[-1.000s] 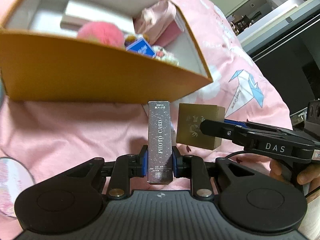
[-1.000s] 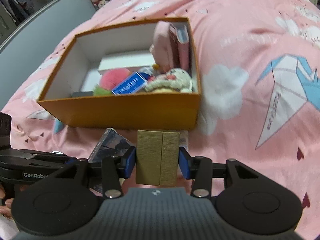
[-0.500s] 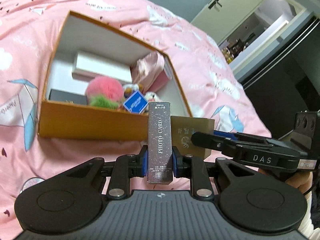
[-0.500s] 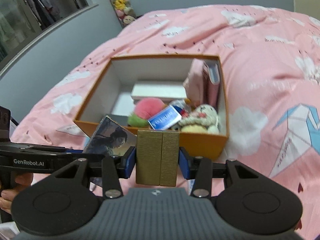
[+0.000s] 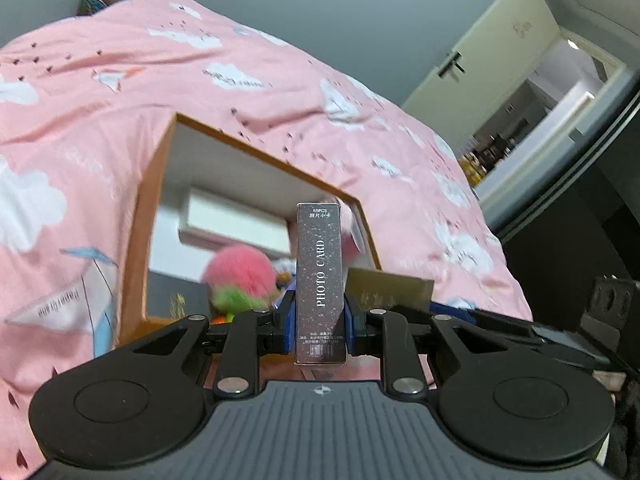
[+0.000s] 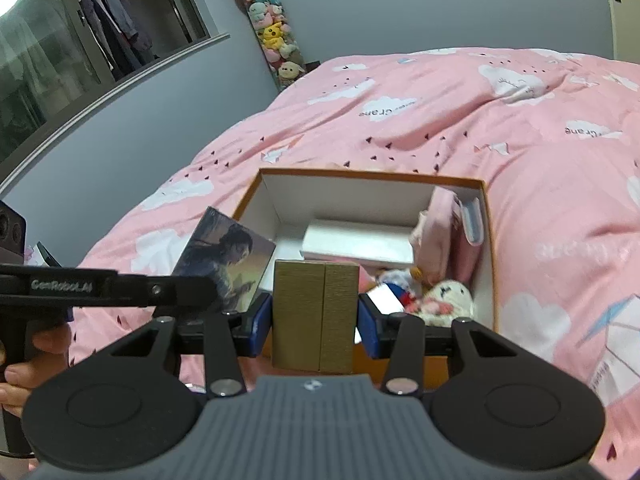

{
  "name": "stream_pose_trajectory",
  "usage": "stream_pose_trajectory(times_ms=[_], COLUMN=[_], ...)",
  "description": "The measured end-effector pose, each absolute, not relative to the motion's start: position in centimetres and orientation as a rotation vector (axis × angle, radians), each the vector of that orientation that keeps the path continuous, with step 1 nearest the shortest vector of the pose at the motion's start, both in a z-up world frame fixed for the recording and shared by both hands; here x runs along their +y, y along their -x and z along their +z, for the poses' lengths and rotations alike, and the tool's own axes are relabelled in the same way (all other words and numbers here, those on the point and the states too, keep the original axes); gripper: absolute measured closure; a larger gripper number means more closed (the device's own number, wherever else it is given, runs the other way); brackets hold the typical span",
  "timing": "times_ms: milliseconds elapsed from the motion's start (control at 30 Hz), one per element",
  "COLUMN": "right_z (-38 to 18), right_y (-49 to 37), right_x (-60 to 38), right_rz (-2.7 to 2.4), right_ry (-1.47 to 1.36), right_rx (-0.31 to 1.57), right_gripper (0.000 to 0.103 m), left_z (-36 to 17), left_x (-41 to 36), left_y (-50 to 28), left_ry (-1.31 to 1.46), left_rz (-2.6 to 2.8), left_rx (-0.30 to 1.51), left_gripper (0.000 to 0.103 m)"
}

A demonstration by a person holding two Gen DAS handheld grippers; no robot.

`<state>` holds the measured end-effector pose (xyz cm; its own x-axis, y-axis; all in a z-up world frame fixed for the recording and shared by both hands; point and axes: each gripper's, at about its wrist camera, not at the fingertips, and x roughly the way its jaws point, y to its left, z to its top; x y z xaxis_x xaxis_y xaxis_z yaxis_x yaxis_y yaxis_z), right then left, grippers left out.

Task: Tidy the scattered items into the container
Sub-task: 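Carry the photo card box and gold box over the box opening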

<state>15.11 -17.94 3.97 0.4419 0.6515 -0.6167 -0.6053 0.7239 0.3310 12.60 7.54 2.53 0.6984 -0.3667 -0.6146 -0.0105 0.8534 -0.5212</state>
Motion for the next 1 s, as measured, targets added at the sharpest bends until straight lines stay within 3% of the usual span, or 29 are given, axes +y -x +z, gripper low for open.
stream_pose_trajectory(times_ms=[1000], right_z=[-1.1], right_y=[-21.7], right_x=[-12.4], right_rz=[0.818], right_ry=[-0.107], right_rx=[0.917], right_gripper=[0.055], left_z=[-3.6], left_x=[8.1], left_y=[-19.2], left_ry=[0.464], left_rz=[-0.051], left_rx=[1.03], left_gripper=[0.077])
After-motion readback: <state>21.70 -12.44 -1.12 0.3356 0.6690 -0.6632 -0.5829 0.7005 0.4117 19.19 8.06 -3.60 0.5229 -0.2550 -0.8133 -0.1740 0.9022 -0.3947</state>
